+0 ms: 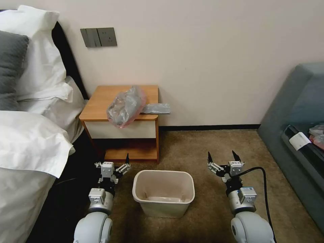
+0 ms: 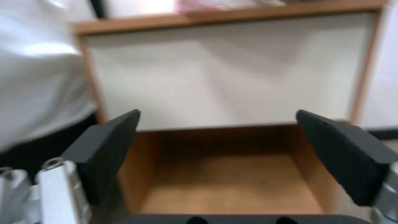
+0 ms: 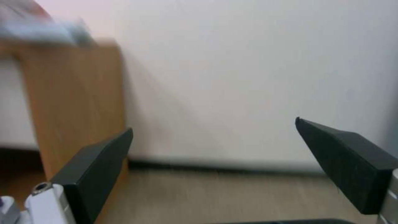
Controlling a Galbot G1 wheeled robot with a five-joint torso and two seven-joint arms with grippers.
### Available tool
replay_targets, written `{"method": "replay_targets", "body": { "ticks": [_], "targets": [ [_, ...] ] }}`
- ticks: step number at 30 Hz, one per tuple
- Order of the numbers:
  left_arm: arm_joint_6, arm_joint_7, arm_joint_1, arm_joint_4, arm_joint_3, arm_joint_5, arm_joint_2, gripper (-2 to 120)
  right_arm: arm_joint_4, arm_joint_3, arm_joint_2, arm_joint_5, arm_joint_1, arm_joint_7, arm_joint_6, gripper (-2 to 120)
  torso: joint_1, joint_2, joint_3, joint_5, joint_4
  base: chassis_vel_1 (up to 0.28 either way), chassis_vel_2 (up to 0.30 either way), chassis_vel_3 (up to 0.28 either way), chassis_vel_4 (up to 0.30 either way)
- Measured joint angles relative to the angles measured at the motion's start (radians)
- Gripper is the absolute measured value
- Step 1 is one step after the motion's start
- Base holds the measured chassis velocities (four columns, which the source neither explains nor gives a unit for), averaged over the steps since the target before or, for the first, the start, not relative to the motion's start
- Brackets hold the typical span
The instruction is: Pick up the garbage bag from the table and place it over the trash can.
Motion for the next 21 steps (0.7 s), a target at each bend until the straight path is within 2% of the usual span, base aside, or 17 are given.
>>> {"method": "replay_targets", "body": {
  "ticks": [1,2,3,4,6,10,11,16,19,21],
  "targets": [
    [-0.062,0.0,-0.002,0.02,-0.044,-0.021,0.001,93,-0.006,-0.01,-0.051,0.0,0.035,-0.039,0.077,100,0.0,0.0,0.0,-0.0004,0.0007,0.0,0.0,0.0,0.0],
    [-0.104,0.0,-0.003,0.034,-0.075,-0.035,0.003,94,-0.008,-0.013,-0.068,0.004,0.046,-0.056,0.102,100,0.0,0.0,0.0,-0.0003,0.0008,0.0,0.0,0.0,0.0],
    [-0.148,0.002,-0.004,0.049,-0.106,-0.049,0.003,97,-0.008,-0.02,-0.077,0.014,0.047,-0.075,0.106,100,0.0,0.0,0.0,-0.0003,0.0003,0.0,0.0,0.0,0.0],
    [-0.148,0.002,-0.004,0.049,-0.106,-0.049,0.003,97,-0.008,-0.02,-0.077,0.014,0.047,-0.075,0.106,100,0.0,0.0,0.0,-0.0003,0.0003,0.0,0.0,0.0,0.0],
    [-0.227,0.004,-0.006,0.075,-0.163,-0.076,0.005,97,-0.008,-0.024,-0.082,0.021,0.052,-0.084,0.108,100,0.0,0.0,0.0,-0.0002,0.0002,0.0,0.0,0.0,0.0],
    [-0.227,0.004,-0.006,0.075,-0.163,-0.076,0.005,97,-0.008,-0.024,-0.082,0.021,0.052,-0.084,0.108,100,0.0,0.0,0.0,-0.0002,0.0002,0.0,0.0,0.0,0.0],
    [-0.293,0.046,-0.002,0.083,-0.203,-0.187,0.012,98,-0.011,-0.03,-0.083,0.02,0.059,-0.084,0.116,100,0.0,0.0,0.0,-0.0003,0.0003,0.0,0.0,0.0,0.0],
    [-0.295,0.088,0.002,0.088,-0.196,-0.207,0.011,98,-0.024,-0.033,-0.089,0.017,0.062,-0.099,0.137,100,0.0,0.0,0.0,-0.0003,0.0,0.0,0.0,0.0,0.0],
    [-0.296,0.108,0.01,0.089,-0.19,-0.224,0.008,97,-0.044,-0.045,-0.099,0.005,0.073,-0.11,0.167,100,0.0,0.0,0.0,-0.0002,0.0001,0.0,0.0,0.0,0.0],
    [-0.298,0.144,0.016,0.09,-0.187,-0.228,0.001,97,-0.082,-0.065,-0.118,-0.035,0.104,-0.108,0.215,100,0.0,0.0,0.0,-0.0002,0.0001,0.0,0.0,0.0,0.0]
  ]
}}
